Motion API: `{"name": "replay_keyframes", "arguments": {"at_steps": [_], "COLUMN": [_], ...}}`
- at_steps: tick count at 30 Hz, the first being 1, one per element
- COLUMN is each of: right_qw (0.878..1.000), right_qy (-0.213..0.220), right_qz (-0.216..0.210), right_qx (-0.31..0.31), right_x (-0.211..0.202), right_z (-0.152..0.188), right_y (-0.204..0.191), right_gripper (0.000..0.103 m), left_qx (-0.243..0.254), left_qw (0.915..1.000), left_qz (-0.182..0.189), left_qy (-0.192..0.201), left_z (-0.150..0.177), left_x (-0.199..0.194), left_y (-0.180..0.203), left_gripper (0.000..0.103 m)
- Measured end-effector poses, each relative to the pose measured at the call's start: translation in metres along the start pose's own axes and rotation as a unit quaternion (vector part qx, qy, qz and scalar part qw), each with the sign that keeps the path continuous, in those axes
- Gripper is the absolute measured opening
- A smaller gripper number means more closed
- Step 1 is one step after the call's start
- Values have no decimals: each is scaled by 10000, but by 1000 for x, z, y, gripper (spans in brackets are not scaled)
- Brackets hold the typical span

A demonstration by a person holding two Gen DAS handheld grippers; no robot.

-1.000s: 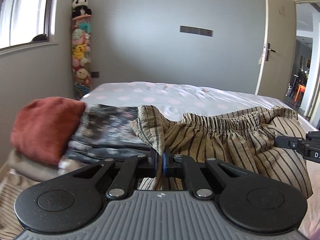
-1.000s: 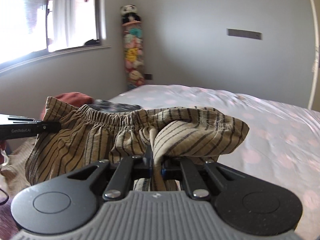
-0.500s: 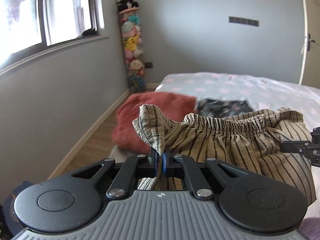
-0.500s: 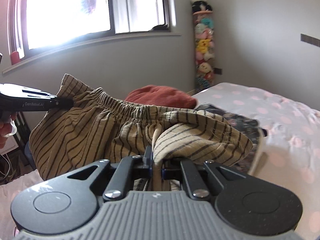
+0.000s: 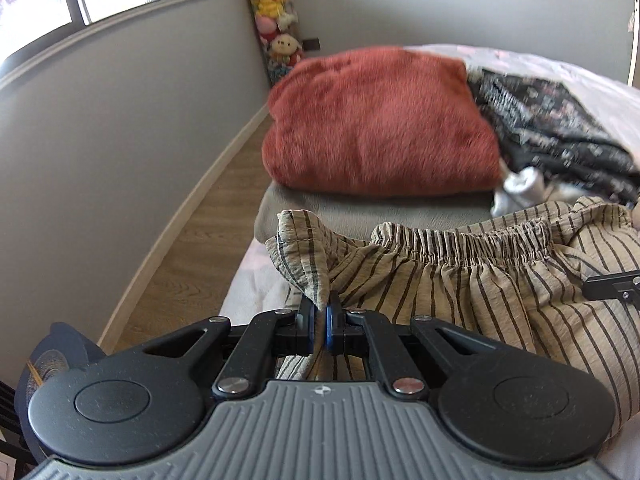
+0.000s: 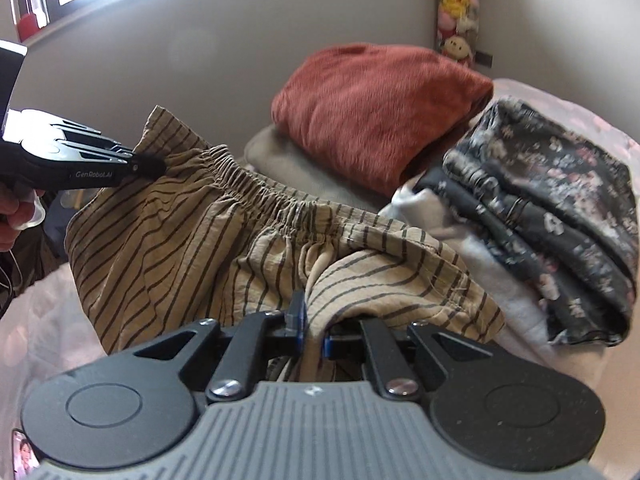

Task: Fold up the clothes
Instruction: 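Carry the folded pants with the left gripper onto the clothes stack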

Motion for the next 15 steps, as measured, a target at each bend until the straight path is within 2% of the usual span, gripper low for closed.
{"name": "replay_keyframes", "arguments": {"at_steps": [7, 15], "right_qw": [9991, 9968], "right_qy": [-393, -582], "right_qz": [31, -176], "right_qx": [165, 522], "right_x": [45, 69], "right_z": [13, 33], "right_y": [15, 27], "right_gripper": [10, 12], "left_qx": [72, 95], "left_qw": [9991, 9982], "left_qz": [15, 128], "left_qy": [-414, -584], "left_z": [24, 38], "left_x": [58, 87], "left_y": [-4, -4], "left_gripper": [4, 5]}}
Point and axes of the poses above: each gripper's, at about its wrist camera, not at the fingertips, and x roughly the way its jaws point, y to its right, z to its underside, the point moved 8 cm from there along x, roughly the way its jaws point, and after that the axes turned 4 degrees about -x, right-handed, at the moved point
